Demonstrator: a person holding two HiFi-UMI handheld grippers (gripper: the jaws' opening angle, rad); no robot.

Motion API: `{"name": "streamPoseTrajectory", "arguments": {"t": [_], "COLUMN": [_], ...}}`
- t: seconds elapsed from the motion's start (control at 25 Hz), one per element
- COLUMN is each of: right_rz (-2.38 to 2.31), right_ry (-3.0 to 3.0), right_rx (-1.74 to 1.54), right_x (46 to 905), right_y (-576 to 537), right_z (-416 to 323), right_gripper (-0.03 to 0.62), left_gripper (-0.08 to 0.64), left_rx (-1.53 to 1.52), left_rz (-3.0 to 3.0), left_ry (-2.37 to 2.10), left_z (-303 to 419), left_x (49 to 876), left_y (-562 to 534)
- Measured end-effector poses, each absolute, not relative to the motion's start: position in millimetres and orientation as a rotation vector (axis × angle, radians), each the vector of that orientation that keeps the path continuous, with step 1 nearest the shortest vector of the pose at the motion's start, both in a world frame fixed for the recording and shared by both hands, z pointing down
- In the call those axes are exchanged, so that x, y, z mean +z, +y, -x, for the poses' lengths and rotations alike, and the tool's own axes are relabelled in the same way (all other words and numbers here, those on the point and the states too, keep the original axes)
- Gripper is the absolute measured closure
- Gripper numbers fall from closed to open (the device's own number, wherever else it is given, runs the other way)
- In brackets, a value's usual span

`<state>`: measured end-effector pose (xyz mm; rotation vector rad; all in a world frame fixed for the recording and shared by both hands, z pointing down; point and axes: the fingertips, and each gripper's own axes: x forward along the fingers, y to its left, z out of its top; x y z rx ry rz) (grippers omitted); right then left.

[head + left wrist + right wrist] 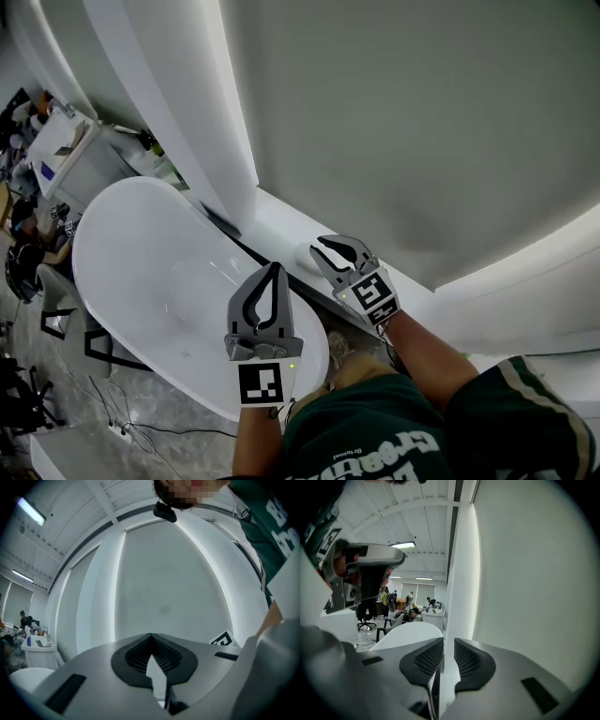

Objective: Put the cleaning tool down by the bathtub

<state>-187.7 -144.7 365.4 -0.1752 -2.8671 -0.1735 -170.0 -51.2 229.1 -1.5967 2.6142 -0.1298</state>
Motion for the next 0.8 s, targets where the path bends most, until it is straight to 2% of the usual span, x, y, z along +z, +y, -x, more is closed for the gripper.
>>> {"name": "streamPoseTrajectory", "arguments": {"t": [0.4, 0.64, 0.8], "right_rz": [0.199, 0.202, 0.162], "right_ry": [-3.091, -3.185, -3.216], "right_rx": [-0.272, -0.310, -0.302], "right_x": [256.3, 214.2, 199.7], "right_y": [-102.2, -77.6, -75.7], "right_z": [151.7, 133.2, 117.6], "right_gripper": [0.568, 0.575, 0.575], "left_gripper": [0.554, 0.554, 0.554], "left_rx": [-0.228, -0.298, -0.239], "left_rz": [1.654, 1.672, 1.703], "left_ry": [2.486, 2.428, 2.442], "left_z": [151.2, 146.2, 141.1], "left_x": [198.3, 186.1, 184.1], "left_y": [-38.8, -36.2, -35.9]}}
